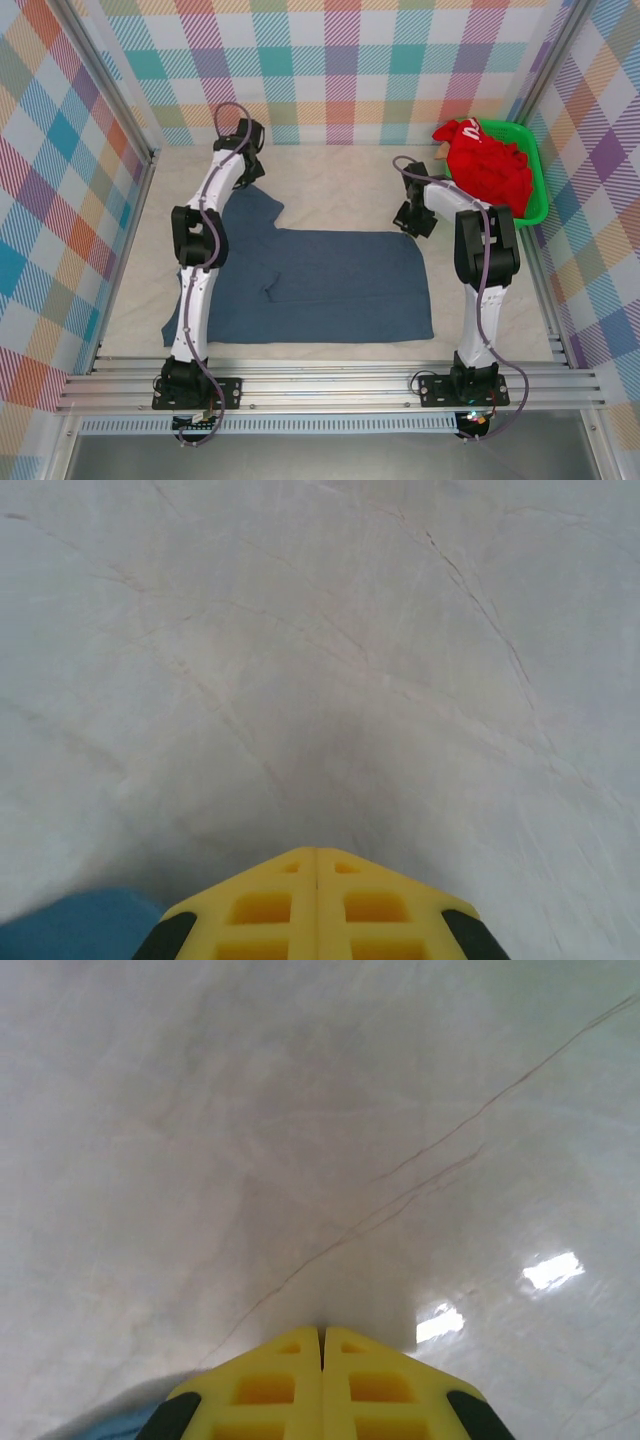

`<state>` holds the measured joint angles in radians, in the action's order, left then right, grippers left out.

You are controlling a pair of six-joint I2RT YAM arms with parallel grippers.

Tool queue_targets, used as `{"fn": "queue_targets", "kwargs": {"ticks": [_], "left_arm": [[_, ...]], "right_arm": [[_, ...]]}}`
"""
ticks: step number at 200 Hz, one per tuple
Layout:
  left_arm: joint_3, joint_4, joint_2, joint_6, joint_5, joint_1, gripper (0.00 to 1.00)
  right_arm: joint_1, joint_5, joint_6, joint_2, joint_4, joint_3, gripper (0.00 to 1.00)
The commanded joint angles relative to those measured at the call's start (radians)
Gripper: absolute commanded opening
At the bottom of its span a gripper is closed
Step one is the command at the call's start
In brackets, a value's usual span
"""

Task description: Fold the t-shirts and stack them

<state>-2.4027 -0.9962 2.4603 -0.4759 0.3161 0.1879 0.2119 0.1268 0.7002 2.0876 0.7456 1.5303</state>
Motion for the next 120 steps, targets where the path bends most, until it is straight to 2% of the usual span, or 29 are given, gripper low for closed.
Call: {"fn": "queue_targets", "kwargs": {"ticks": [1,26,59,85,120], "left_arm": [[0.142,-0.041,-0.194,-0.007,0.035,0.026,0.00],[0.369,-0.013,-0.377,-0.033,0.028,0.051,0.00],[0.621,-0.068,-0.601,-0.088,0.080,0.084,0.00],[0.853,-0.088,-0.796,-0.158,0.076,0.085,0.00],[1.053,-0.183,-1.013,-0.277,0.096,0.088,0.00]], "right_arm": [[0.006,-0.063,-0.057,-0.060,0.047,0.014,0.00],[0.006,-0.065,-0.087,-0.092,0.069,-0.006,0.00],[0.002,0.008,-0.117,-0.147,0.105,-0.047,0.00],[-0.013,0.053,-0.126,-0.192,0.129,-0.072,0.00],[-0.026,0.048,-0.139,-0.246,0.123,-0.137,0.00]]}}
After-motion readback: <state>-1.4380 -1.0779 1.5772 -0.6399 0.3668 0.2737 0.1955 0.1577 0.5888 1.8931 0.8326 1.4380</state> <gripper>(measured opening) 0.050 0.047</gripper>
